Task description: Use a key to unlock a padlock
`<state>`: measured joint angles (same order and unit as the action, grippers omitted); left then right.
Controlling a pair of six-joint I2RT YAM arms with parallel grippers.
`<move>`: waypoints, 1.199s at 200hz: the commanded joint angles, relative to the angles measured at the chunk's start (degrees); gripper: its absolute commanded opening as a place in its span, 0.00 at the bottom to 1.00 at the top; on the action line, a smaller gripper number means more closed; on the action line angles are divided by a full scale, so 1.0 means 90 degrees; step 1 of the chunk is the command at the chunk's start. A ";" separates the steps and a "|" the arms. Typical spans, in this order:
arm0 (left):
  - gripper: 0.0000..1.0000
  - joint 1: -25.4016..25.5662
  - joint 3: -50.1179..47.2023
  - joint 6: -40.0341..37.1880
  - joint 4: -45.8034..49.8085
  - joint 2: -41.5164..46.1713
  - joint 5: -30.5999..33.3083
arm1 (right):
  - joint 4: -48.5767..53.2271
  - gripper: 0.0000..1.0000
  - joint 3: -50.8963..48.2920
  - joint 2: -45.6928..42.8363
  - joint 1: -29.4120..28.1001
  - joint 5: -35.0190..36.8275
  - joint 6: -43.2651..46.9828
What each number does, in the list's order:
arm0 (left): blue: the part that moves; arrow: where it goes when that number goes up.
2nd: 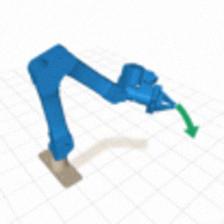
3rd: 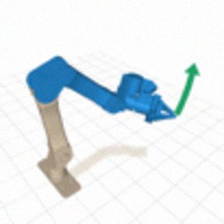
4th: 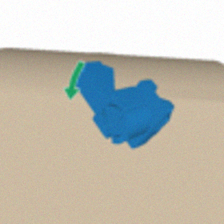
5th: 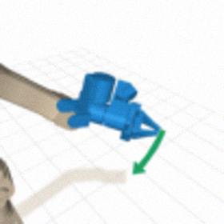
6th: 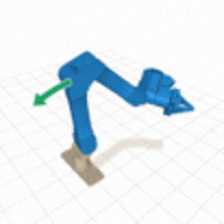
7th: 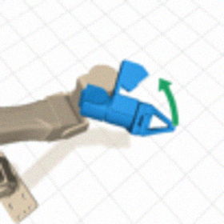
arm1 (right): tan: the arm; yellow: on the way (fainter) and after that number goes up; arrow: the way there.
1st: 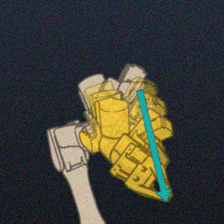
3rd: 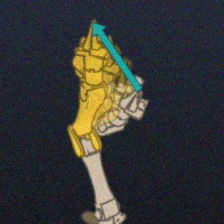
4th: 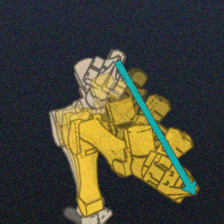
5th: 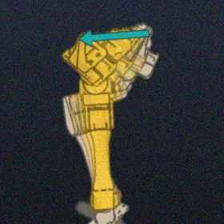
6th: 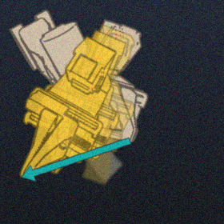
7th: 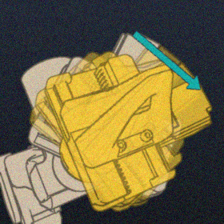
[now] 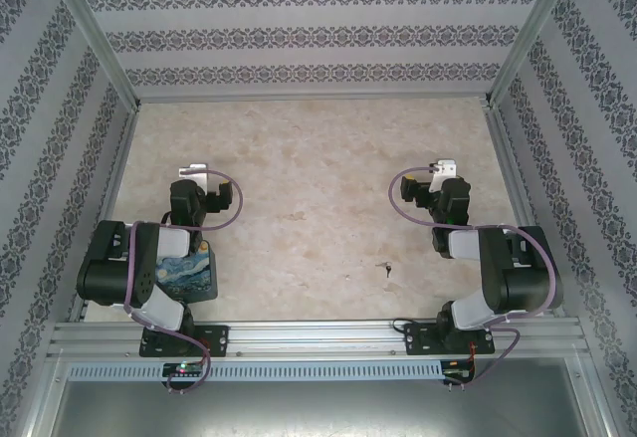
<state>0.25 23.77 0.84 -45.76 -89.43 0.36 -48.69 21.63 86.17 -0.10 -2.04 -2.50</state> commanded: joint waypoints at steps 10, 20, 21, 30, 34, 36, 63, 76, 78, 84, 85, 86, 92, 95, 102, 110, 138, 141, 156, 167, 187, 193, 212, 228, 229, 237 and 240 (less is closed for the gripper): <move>1.00 -0.0077 -0.0014 0.0004 -0.0228 -0.0014 -0.0091 | -0.0167 0.98 0.0087 0.0007 0.0050 -0.0124 0.0116; 1.00 -0.0077 -0.0014 0.0004 -0.0228 -0.0007 -0.0097 | -0.0167 0.98 0.0084 0.0006 0.0050 -0.0122 0.0120; 1.00 -0.0077 -0.0014 0.0009 -0.0228 -0.0011 -0.0093 | -0.0167 0.98 0.0086 0.0006 0.0050 -0.0123 0.0116; 1.00 -0.0077 -0.0014 0.0004 -0.0223 -0.0012 -0.0092 | -0.0167 0.98 0.0087 0.0013 0.0043 -0.0124 0.0114; 1.00 -0.0077 -0.0014 0.0005 -0.0226 -0.0007 -0.0090 | -0.0167 0.98 0.0087 0.0006 0.0043 -0.0118 0.0113; 1.00 -0.0077 -0.0021 0.0004 -0.0228 -0.0006 -0.0089 | -0.0167 0.98 0.0087 0.0006 0.0041 -0.0111 0.0112; 0.99 -0.0077 -0.0021 0.0005 -0.0228 -0.0015 -0.0096 | -0.0167 0.98 0.0086 0.0006 0.0040 -0.0115 0.0113; 0.99 -0.0077 -0.0024 0.0014 -0.0238 -0.0010 -0.0098 | -0.0167 0.98 0.0084 0.0008 0.0040 -0.0120 0.0113; 0.99 -0.0077 -0.0024 0.0014 -0.0236 -0.0009 -0.0094 | -0.0167 0.98 0.0086 0.0013 0.0048 -0.0123 0.0112; 1.00 -0.0077 -0.0015 0.0014 -0.0223 -0.0013 -0.0089 | -0.0167 0.98 0.0087 0.0007 0.0046 -0.0119 0.0116; 1.00 -0.0077 -0.0015 0.0014 -0.0221 -0.0014 -0.0089 | -0.0167 0.98 0.0082 0.0006 0.0048 -0.0122 0.0114; 1.00 -0.0077 -0.0014 0.0014 -0.0220 -0.0010 -0.0089 | -0.0167 0.98 0.0085 0.0006 0.0049 -0.0123 0.0113; 1.00 -0.0079 -0.0007 0.0005 -0.0204 -0.0012 -0.0091 | -0.0167 0.98 0.0082 0.0014 0.0051 -0.0124 0.0117; 1.00 -0.0077 -0.0001 0.0008 -0.0190 -0.0014 -0.0089 | -0.0167 0.98 0.0087 0.0007 0.0045 -0.0124 0.0113; 1.00 -0.0078 0.0002 0.0004 -0.0189 -0.0007 -0.0090 | -0.0167 0.98 0.0087 0.0009 0.0050 -0.0124 0.0107; 1.00 -0.0077 0.0005 0.0004 -0.0189 -0.0015 -0.0092 | -0.0152 0.98 0.0096 0.0014 0.0063 -0.0129 0.0094; 0.99 -0.0077 0.0013 0.0014 -0.0170 -0.0010 -0.0100 | -0.0111 0.98 0.0126 0.0030 0.0091 -0.0160 0.0063; 0.99 -0.0077 0.0006 0.0009 -0.0170 -0.0008 -0.0104 | -0.0116 0.98 0.0126 0.0023 0.0098 -0.0162 0.0062; 1.00 -0.0077 0.0048 -0.0019 -0.0107 0.0042 -0.0138 | -0.0144 0.98 0.0111 -0.0026 0.0095 -0.0086 0.0040; 1.00 -0.0061 0.0292 0.0055 0.0495 0.0349 0.0059 | 0.0170 0.98 0.0253 -0.0226 0.0099 0.0117 -0.0080; 1.00 -0.0065 0.0774 0.0090 0.1774 0.0877 0.0160 | 0.1627 0.98 0.0770 -0.0792 0.0089 0.0191 -0.0078; 0.99 -0.0067 0.0870 0.0134 0.2035 0.1041 0.0214 | 0.1990 0.98 0.0915 -0.0939 0.0089 0.0188 -0.0104; 0.99 -0.0067 0.1153 0.0575 0.2679 0.1544 0.0420 | 0.2812 0.98 0.1305 -0.1345 0.0135 0.0262 -0.0866; 0.99 -0.0072 0.1556 0.1113 0.3660 0.1904 0.0593 | 0.2961 0.98 0.1336 -0.1662 0.0233 0.0227 -0.1897; 0.99 -0.0069 0.1572 0.1154 0.3742 0.1926 0.0604 | 0.2959 0.98 0.1327 -0.1683 0.0244 0.0227 -0.1996; 0.99 -0.0067 0.1768 0.1480 0.4317 0.2092 0.0704 | 0.2858 0.98 0.1216 -0.1837 0.0349 0.0102 -0.2574; 0.99 -0.0072 0.1842 0.1633 0.4534 0.2152 0.0770 | 0.2799 0.98 0.1159 -0.1891 0.0389 0.0020 -0.2745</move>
<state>0.25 35.64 6.09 -22.41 -74.08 3.46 -28.18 32.86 72.64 1.30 -0.97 -11.97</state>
